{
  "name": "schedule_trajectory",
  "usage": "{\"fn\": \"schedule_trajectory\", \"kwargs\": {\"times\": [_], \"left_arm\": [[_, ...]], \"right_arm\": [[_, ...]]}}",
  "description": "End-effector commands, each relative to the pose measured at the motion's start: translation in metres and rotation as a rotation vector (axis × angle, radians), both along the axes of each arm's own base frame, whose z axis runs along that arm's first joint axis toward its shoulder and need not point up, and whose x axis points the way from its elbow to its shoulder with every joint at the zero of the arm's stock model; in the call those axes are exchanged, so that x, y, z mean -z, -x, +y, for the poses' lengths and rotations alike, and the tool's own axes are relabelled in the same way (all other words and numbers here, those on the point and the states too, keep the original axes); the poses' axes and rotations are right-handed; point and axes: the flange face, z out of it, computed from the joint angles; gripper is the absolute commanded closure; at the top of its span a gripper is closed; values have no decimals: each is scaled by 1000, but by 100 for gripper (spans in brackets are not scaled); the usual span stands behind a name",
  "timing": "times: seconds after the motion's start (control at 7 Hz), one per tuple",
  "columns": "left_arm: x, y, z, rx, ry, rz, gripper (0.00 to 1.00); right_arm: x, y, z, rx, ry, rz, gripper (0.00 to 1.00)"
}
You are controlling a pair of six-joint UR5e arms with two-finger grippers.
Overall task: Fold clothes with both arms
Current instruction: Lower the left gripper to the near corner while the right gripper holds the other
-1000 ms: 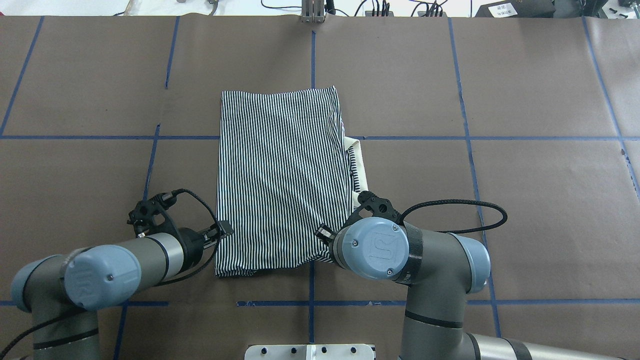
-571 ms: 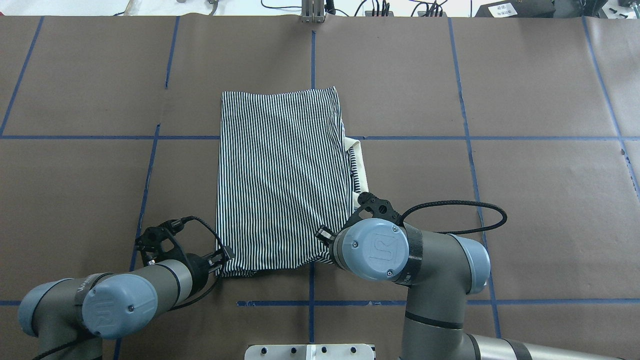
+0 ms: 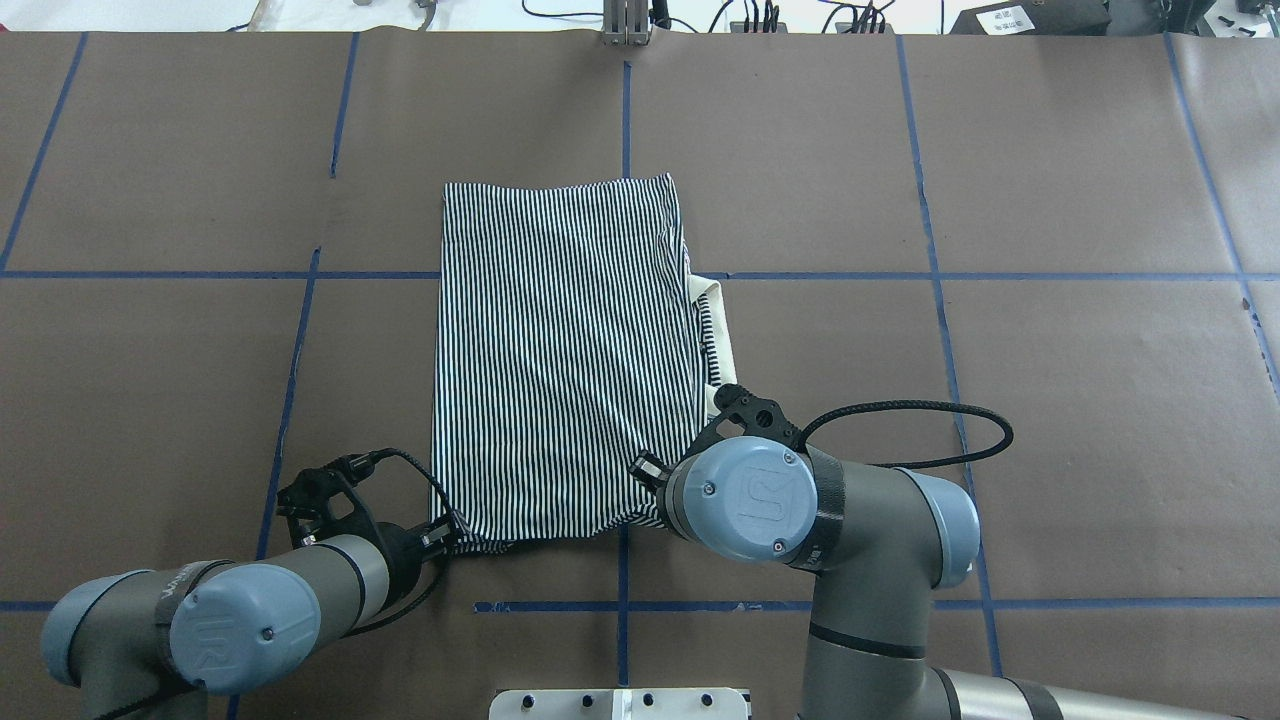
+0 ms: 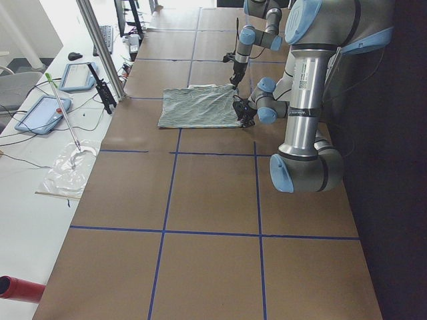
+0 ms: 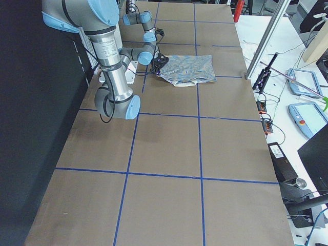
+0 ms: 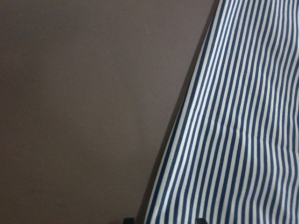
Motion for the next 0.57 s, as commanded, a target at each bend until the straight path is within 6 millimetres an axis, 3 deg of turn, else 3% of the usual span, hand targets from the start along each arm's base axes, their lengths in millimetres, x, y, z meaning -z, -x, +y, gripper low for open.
{"fn": "schedule_trajectory", "kwargs": {"times": [0.0,0.29,0.43], "left_arm": [[0,-1,3,-4,-1,-1,57],[2,0,2,5,9,8,100],[2,0,3,4,9,8,100]], "right_arm": [[2,0,1,4,-1,-4,100],[3,0,0,4,-1,-5,100],[2,1,1,5,0,-2,100]]}}
